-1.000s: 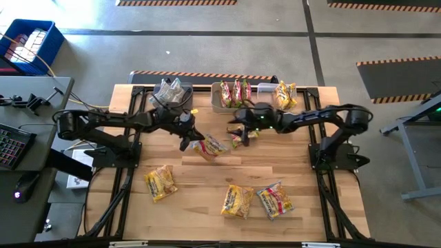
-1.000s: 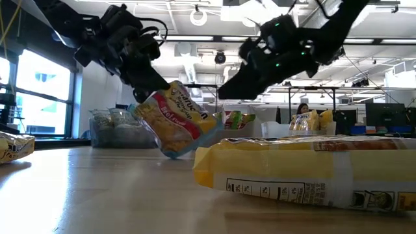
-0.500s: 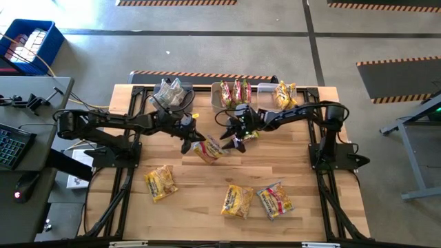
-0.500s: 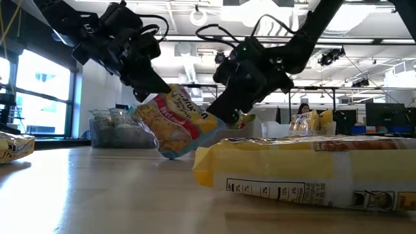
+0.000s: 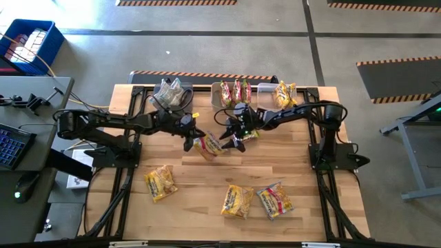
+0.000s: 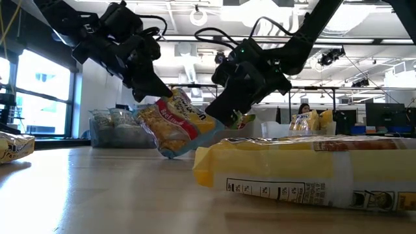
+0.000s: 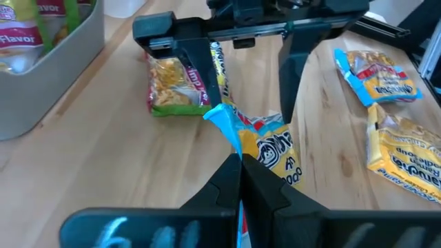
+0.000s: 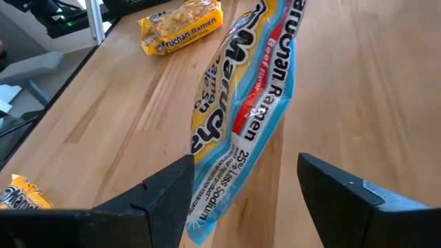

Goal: Sort Maruchan noodles
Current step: Put the top blue noodle pack into the black bin

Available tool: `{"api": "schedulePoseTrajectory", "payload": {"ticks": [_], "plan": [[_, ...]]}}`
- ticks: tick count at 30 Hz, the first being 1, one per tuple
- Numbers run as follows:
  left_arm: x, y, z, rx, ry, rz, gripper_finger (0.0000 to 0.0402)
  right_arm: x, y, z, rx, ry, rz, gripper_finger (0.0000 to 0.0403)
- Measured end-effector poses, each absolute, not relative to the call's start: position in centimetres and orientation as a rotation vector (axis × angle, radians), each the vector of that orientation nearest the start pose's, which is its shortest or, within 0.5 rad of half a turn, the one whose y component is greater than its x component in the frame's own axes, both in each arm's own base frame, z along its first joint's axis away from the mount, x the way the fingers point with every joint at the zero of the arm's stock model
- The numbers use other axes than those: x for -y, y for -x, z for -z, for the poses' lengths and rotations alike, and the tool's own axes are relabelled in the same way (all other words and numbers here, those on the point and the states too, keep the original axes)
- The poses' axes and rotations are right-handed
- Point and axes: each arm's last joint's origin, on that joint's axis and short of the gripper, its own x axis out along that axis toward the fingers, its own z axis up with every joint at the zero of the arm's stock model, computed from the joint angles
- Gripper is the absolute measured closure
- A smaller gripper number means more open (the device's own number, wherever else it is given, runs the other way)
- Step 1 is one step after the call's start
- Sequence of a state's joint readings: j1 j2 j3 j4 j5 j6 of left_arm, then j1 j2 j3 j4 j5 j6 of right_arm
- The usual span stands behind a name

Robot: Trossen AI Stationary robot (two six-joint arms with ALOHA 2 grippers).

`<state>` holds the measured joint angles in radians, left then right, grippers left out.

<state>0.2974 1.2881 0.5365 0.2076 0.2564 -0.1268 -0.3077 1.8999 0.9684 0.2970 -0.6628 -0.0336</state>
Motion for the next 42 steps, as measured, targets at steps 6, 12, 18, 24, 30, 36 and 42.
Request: {"api": "schedulePoseTrajectory", "payload": {"ticks": [6, 12, 18, 24, 30, 36, 42], "plan": [[-6.4, -24.1, -18.5, -0.507, 0.258, -0.091, 0.0401, 9.2, -36.1, -13.9, -0.556, -0.246, -0.366, 0.0154], [-6.5, -24.2, -18.7, -0.485, 0.226, -0.152, 0.0401, 8.8, -36.3, -14.0, -0.549, -0.221, -0.38, 0.0154], [-6.7, -24.3, -18.9, -0.454, 0.21, -0.215, 0.0401, 8.8, -36.4, -14.1, -0.537, -0.22, -0.355, 0.0154], [-6.8, -24.4, -19.1, -0.44, 0.196, -0.265, 0.0401, 8.9, -36.5, -14.2, -0.529, -0.209, -0.337, 0.0154], [-7.0, -24.3, -19.1, -0.44, 0.19, -0.299, 0.0401, 9.0, -36.5, -14.1, -0.536, -0.193, -0.283, 0.0154], [-7.3, -24.2, -19.1, -0.427, 0.222, -0.41, 0.0401, 9.5, -36.6, -14.1, -0.548, -0.151, -0.137, 0.0154], [-7.3, -24.2, -19.1, -0.418, 0.233, -0.422, 0.0401, 9.6, -36.7, -13.0, -0.575, -0.145, -0.114, 0.0154]]}}
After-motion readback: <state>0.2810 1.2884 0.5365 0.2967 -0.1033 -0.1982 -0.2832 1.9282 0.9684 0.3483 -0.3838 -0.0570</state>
